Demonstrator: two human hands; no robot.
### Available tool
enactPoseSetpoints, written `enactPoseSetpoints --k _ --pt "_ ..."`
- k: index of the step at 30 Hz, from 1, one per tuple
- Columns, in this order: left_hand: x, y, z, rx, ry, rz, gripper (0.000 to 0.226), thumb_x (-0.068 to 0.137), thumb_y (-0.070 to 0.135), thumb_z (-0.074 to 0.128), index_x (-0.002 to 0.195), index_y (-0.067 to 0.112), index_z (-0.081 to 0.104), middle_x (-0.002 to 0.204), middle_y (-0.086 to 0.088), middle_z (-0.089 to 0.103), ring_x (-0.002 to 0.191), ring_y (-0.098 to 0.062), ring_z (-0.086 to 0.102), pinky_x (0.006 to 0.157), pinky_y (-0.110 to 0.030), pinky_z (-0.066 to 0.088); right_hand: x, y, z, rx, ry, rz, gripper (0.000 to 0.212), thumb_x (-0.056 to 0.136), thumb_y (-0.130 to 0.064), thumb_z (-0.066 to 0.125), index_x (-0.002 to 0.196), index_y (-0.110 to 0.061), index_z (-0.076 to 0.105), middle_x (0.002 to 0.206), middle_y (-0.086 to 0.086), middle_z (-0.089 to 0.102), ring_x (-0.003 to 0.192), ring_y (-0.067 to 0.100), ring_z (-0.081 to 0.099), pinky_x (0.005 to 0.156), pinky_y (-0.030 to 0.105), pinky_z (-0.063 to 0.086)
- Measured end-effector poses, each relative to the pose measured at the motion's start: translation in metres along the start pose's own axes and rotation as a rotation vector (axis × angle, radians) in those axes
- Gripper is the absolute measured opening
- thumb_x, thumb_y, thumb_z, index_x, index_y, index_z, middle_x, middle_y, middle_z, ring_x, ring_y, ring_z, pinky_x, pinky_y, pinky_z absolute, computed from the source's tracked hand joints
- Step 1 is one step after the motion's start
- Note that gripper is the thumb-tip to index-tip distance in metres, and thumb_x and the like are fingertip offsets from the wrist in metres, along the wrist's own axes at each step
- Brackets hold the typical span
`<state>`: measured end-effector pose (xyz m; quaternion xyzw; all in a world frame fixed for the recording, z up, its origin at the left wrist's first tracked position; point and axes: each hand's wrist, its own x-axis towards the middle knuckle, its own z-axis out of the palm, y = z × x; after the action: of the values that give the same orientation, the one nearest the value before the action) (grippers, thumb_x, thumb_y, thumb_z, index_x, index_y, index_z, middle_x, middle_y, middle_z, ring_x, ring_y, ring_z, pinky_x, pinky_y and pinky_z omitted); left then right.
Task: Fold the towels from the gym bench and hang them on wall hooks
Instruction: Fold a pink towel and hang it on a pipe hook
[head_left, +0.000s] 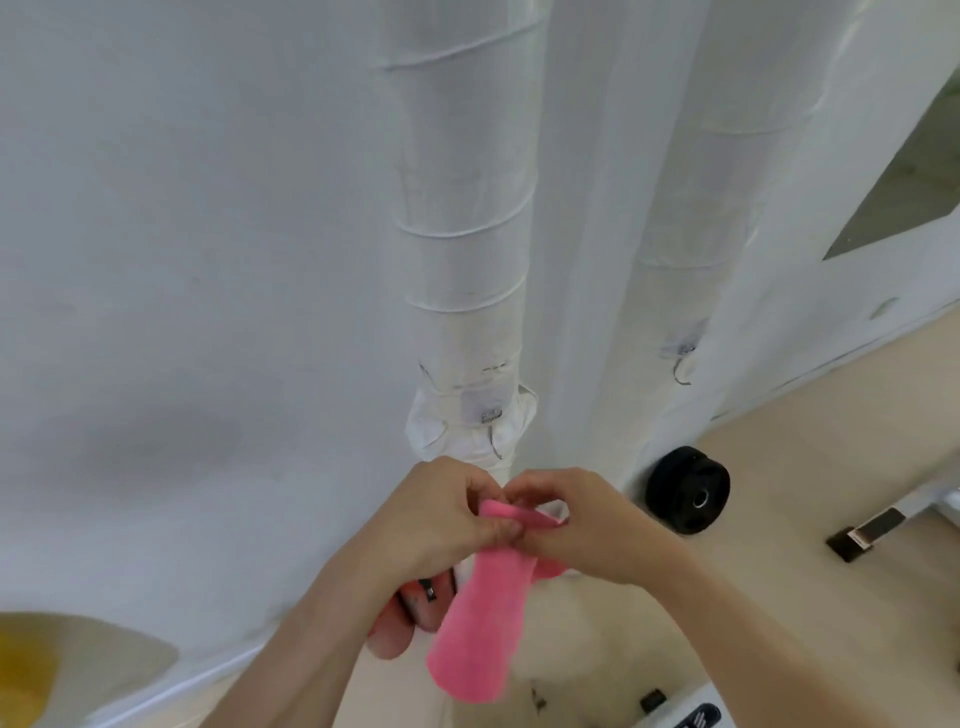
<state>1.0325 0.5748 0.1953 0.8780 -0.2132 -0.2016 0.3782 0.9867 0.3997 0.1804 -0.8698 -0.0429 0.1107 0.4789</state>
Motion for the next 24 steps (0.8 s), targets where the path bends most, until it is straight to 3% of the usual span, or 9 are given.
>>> enactPoseSetpoints --k 3,6,10,13,14,17,19,22,24 --pt "0.013 -0.011 0.003 -0.030 0.013 -0.065 0.014 0.071 0.036 0.078 0.076 0.025 0.072 0.071 0.000 0.070 0.062 -0.007 0.060 0.064 -0.031 0.052 0.015 0.011 0.001 -0.058 0.045 -0.009 0.021 0.079 -0.026 0.073 0.099 -0.031 0.071 0.100 -0.013 0.067 0.097 -0.003 0.060 0.089 0.021 0.049" --pt "0.026 -0.018 0.006 -0.080 0.021 -0.115 0.015 0.070 0.036 0.079 0.075 0.024 0.073 0.072 0.000 0.071 0.063 -0.007 0.062 0.065 -0.029 0.053 0.026 0.022 0.006 -0.050 0.075 0.035 0.011 0.079 -0.032 0.072 0.089 -0.028 0.072 0.088 -0.013 0.069 0.088 0.001 0.062 0.081 0.022 0.051" --pt "0.044 -0.032 0.003 -0.063 -0.076 -0.122 0.016 0.068 0.031 0.082 0.078 0.021 0.074 0.074 -0.003 0.071 0.064 -0.007 0.063 0.064 -0.024 0.052 0.041 0.033 0.006 -0.079 0.151 0.054 0.009 0.073 -0.010 0.072 0.075 -0.019 0.070 0.091 -0.012 0.068 0.085 -0.002 0.062 0.074 0.016 0.048" --pt "0.054 -0.043 -0.003 0.034 -0.139 -0.097 0.019 0.071 0.026 0.078 0.082 0.011 0.071 0.077 -0.009 0.066 0.068 -0.012 0.058 0.072 -0.035 0.051 0.053 0.036 -0.002 -0.013 0.054 0.180 0.007 0.076 -0.002 0.060 0.077 -0.007 0.065 0.074 0.007 0.068 0.061 0.013 0.067 0.062 0.032 0.055" --pt "0.057 -0.047 -0.004 0.078 -0.120 -0.086 0.020 0.074 0.027 0.077 0.083 0.010 0.070 0.081 -0.006 0.064 0.074 -0.011 0.057 0.074 -0.032 0.048 0.057 0.038 -0.005 0.025 0.036 0.206 0.006 0.078 0.000 0.056 0.078 -0.004 0.062 0.068 0.011 0.064 0.055 0.016 0.065 0.058 0.034 0.055" --pt "0.065 -0.057 -0.001 -0.011 -0.040 -0.052 0.004 0.083 0.028 0.070 0.086 0.026 0.070 0.097 0.008 0.065 0.090 -0.008 0.060 0.087 -0.029 0.048 0.070 0.045 -0.013 0.147 0.041 0.247 0.012 0.083 0.003 0.054 0.077 -0.006 0.060 0.065 0.008 0.054 0.053 0.013 0.057 0.051 0.024 0.052" --pt "0.069 -0.063 0.006 -0.044 0.033 -0.035 0.008 0.087 0.026 0.064 0.082 0.032 0.065 0.083 0.006 0.067 0.079 -0.010 0.062 0.079 -0.034 0.051 0.079 0.048 -0.020 0.178 0.063 0.249 0.011 0.085 -0.001 0.060 0.078 -0.009 0.063 0.066 0.005 0.055 0.056 0.014 0.055 0.053 0.022 0.051" --pt "0.076 -0.070 0.013 -0.046 0.258 -0.010 0.005 0.085 0.029 0.063 0.087 0.033 0.062 0.075 0.010 0.064 0.074 -0.004 0.057 0.067 -0.018 0.047 0.097 0.058 -0.023 0.227 0.187 0.232 0.006 0.083 -0.010 0.071 0.079 -0.009 0.066 0.067 0.004 0.060 0.059 0.015 0.057 0.062 0.033 0.055" --pt "0.082 -0.078 0.017 0.058 0.371 0.070 0.003 0.089 0.029 0.059 0.088 0.033 0.060 0.075 0.011 0.062 0.074 -0.005 0.055 0.067 -0.017 0.043 0.110 0.070 -0.014 0.164 0.316 0.225 0.010 0.081 -0.014 0.073 0.075 -0.014 0.065 0.067 0.003 0.062 0.061 0.016 0.057 0.064 0.037 0.054"
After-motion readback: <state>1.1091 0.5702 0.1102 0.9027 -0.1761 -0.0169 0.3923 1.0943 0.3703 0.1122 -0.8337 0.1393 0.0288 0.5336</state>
